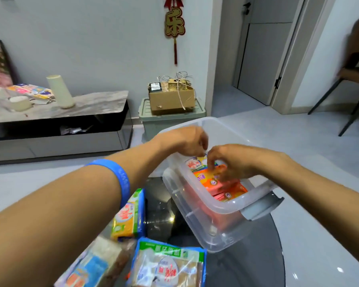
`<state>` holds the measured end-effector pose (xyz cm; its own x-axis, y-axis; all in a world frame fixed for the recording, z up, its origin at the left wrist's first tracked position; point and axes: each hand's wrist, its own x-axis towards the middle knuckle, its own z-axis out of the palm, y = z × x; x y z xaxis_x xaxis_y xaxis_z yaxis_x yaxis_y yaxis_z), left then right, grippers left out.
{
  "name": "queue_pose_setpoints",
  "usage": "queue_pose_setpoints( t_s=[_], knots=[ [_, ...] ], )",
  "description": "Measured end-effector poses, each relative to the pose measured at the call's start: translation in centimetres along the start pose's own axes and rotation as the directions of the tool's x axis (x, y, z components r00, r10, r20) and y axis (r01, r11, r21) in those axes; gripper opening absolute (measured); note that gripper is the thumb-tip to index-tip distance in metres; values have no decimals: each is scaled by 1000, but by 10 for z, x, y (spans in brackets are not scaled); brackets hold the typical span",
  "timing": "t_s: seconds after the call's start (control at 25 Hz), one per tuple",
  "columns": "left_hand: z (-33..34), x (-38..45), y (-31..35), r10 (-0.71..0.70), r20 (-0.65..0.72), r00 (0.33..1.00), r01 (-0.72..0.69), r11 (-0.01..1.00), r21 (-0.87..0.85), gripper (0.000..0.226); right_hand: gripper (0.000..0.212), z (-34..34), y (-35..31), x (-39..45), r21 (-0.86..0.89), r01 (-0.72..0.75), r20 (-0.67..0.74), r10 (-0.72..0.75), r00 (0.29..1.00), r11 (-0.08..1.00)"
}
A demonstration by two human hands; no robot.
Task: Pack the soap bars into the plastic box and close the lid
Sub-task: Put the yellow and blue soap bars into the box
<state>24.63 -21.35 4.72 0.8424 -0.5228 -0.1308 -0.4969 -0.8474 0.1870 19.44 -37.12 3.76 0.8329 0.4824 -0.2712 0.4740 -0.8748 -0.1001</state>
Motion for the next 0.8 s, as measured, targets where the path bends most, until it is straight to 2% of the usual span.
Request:
queue_pose_setpoints(
  t_s=[0.08, 0.12, 0.24, 0.32, 0.36, 0.48, 0.56, 0.68, 0.8],
  knots=[
    [-20, -38, -14, 18, -213, 977, -54, 985, -165, 15, 33, -11, -8, -13, 63, -5, -76, 9, 997, 998],
    [-28, -60, -24, 4, -269, 963, -59, 979, -194, 12, 35, -15, -14, -18, 80, -4, -85, 11, 996, 997],
    [-30, -115, -62, -118, -327, 938, 42, 972, -231, 10, 50, -14, -32, -15, 29, -21, -56, 23, 998, 999],
    [-16, -144, -87, -224, -315, 922, 148, 957, -249, 18, 66, -5, -45, -9, -63, -86, 18, 87, 996, 994],
    [-8, -154, -97, -253, -277, 927, 192, 954, -229, 23, 67, 2, -49, -5, -118, -120, 46, 126, 991, 986],
    [12, -168, -117, -278, -161, 947, 256, 956, -143, 35, 40, 17, -53, 5, -263, -129, 11, 137, 991, 956],
    [16, -169, -129, -287, -145, 947, 268, 953, -141, 38, 35, 11, -50, 14, -280, -133, -53, 123, 991, 951],
    [22, -161, -148, -322, -137, 937, 306, 944, -123, 40, 55, -6, -37, 38, -241, -103, -134, 73, 988, 965],
    [36, -155, -161, -355, -105, 929, 350, 934, -69, 42, 64, -3, -33, 65, -239, -81, -121, 53, 991, 968]
  ],
)
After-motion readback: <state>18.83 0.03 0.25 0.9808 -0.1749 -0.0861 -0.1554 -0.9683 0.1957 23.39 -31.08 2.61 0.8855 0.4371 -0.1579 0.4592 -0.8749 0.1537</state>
